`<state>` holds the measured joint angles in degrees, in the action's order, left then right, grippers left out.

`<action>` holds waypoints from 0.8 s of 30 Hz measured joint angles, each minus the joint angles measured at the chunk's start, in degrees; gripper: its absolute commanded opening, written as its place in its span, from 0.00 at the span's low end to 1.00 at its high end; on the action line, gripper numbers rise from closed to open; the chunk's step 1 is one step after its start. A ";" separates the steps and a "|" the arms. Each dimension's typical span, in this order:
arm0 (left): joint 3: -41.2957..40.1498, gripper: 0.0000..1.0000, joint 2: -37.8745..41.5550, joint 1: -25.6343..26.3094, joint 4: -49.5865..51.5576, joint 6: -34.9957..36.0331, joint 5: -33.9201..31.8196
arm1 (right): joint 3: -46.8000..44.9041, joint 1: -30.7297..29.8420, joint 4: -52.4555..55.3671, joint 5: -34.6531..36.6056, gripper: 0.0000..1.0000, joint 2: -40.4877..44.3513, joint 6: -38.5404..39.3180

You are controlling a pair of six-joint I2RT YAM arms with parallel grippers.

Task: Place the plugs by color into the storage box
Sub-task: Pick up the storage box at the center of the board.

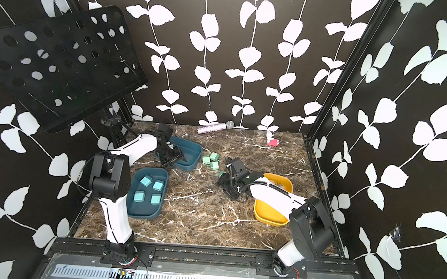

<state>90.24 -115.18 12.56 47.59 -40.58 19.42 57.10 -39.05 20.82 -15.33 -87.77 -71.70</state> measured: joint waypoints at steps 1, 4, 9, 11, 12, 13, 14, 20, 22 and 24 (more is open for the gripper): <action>0.79 0.55 -1.09 0.04 0.24 0.17 -0.39 | -0.26 -0.22 -0.02 0.13 0.70 0.17 -0.15; 1.62 0.48 -3.45 0.22 0.61 0.63 -1.36 | -0.74 -0.87 0.00 0.52 0.70 0.61 -0.42; 1.92 0.30 -4.07 0.22 2.49 2.10 -3.34 | -1.77 -1.44 0.13 1.42 0.70 1.70 -1.25; 2.32 0.28 -4.07 0.28 3.41 2.84 -4.09 | -1.77 -1.46 0.09 1.53 0.70 1.77 -1.44; 2.38 0.27 -4.07 0.28 3.76 3.21 -4.31 | -1.77 -1.46 0.07 1.62 0.70 1.77 -1.49; 2.45 0.26 -4.07 0.33 4.09 3.65 -4.55 | -1.77 -1.46 0.07 1.64 0.70 1.77 -1.53; 2.45 0.25 -4.07 0.33 4.42 3.93 -4.76 | -1.77 -1.46 0.07 1.66 0.70 1.77 -1.57; 2.47 0.15 -3.85 0.79 6.21 6.47 -5.75 | -1.22 -1.49 0.04 1.62 0.70 0.66 -1.62; 2.47 0.13 -3.48 1.18 6.51 7.23 -6.51 | -0.79 -1.55 -0.09 1.62 0.70 -0.09 -1.60; 2.47 0.12 -2.71 1.53 6.99 8.74 -6.82 | -0.44 -1.62 -0.17 1.60 0.70 -0.70 -1.60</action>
<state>92.71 -117.89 14.09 54.59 -31.83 12.60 56.66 -40.66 20.64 -13.74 -88.47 -73.30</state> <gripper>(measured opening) 0.123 0.697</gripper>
